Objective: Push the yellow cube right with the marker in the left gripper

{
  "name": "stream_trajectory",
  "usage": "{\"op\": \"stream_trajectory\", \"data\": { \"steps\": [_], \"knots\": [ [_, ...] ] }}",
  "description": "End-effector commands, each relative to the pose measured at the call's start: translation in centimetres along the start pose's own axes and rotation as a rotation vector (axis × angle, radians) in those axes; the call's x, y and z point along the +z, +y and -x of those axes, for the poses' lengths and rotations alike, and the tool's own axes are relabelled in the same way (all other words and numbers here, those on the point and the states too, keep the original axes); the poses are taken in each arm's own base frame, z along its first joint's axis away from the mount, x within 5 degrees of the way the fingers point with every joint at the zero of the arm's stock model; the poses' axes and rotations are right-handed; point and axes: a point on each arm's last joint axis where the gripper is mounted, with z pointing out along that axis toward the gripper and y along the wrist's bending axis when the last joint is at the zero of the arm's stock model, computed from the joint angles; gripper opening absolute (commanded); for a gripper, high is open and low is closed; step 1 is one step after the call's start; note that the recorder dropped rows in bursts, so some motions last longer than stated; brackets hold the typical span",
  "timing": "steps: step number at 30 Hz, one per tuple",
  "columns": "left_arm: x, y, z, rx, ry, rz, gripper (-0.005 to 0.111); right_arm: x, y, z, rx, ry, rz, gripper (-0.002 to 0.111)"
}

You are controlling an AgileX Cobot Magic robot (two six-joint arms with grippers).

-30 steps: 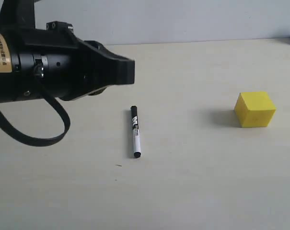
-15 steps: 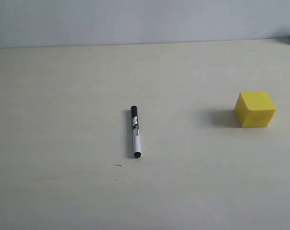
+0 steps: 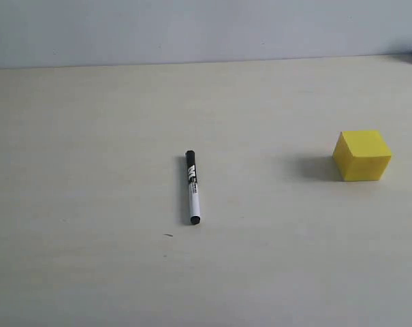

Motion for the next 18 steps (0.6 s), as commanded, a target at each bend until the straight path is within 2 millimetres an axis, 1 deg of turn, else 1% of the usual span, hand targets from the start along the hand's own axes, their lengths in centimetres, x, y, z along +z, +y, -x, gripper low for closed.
{"op": "stream_trajectory", "data": {
  "steps": [1,5,8,12,18],
  "knots": [
    [-0.12,0.26,-0.81,0.039,0.077,0.028,0.0,-0.01,-0.01,-0.06,-0.002,-0.009,0.001,0.0],
    [-0.19,0.43,-1.44,0.025,0.146,0.046,0.0,-0.01,-0.01,-0.06,-0.002,-0.009,0.001,0.0],
    [-0.2,0.43,-1.47,0.021,0.15,0.047,0.0,-0.01,-0.01,-0.06,-0.002,-0.009,0.001,0.0],
    [-0.2,0.38,-1.53,-0.032,0.155,0.044,0.0,-0.01,-0.01,-0.06,-0.002,-0.009,0.001,0.0],
    [-0.21,0.38,-1.57,-0.032,0.159,0.045,0.0,-0.01,-0.01,-0.06,-0.002,-0.009,0.001,0.0]
  ]
}}
